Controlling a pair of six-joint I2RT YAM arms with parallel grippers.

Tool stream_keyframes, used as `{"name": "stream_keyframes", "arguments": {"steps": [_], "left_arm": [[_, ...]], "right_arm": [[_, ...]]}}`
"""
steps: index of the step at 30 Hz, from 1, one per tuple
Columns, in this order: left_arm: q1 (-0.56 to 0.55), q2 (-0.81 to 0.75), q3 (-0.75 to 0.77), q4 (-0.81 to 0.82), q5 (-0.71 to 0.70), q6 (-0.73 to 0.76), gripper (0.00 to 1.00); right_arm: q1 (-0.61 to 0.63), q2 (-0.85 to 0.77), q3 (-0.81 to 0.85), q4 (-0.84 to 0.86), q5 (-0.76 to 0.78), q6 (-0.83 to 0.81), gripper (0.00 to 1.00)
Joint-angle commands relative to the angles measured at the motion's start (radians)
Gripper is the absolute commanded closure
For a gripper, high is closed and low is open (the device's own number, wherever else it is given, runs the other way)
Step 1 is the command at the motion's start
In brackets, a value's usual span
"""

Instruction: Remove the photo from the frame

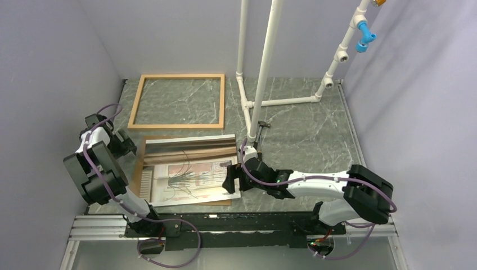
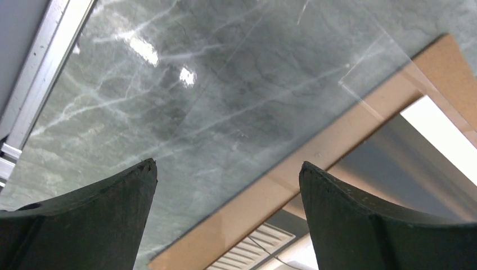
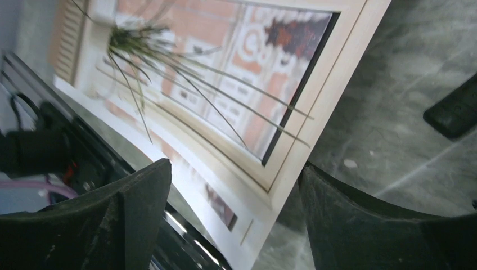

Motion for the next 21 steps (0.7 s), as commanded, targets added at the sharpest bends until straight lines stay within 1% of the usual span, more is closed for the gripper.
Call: {"name": "stream_keyframes", "arguments": {"steps": [1, 3, 6, 11, 14, 16, 21], "left_arm": [[0.006, 0.059, 0.06, 0.034, -0.036, 0.054, 0.01], [0.007, 0.098, 0.069, 0.031, -0.042, 0.06, 0.01], [0.007, 0.113, 0.07, 0.038, -0.02, 0.069, 0.01], [0.007, 0.158, 0.081, 0.03, 0.023, 0.082, 0.01], [0.007, 0.169, 0.081, 0.026, 0.065, 0.088, 0.01], [0.007, 0.171, 0.082, 0.023, 0.084, 0.089, 0.01], [0.005, 0.169, 0.084, 0.011, 0.118, 0.086, 0.01]], "right_arm": [[-0.023, -0.096, -0.013, -0.141, -0.049, -0.128, 0.09], [-0.043, -0.12, -0.023, -0.162, -0.069, -0.145, 0.07], [-0.082, -0.118, -0.04, -0.156, -0.129, -0.163, 0.06], [-0.189, -0.113, -0.052, -0.144, -0.219, -0.189, 0.05], [-0.23, -0.065, -0.005, -0.186, -0.234, -0.219, 0.03], [-0.233, -0.02, 0.027, -0.217, -0.218, -0.236, 0.03], [-0.233, 0.075, 0.079, -0.221, -0.212, -0.22, 0.0]]}}
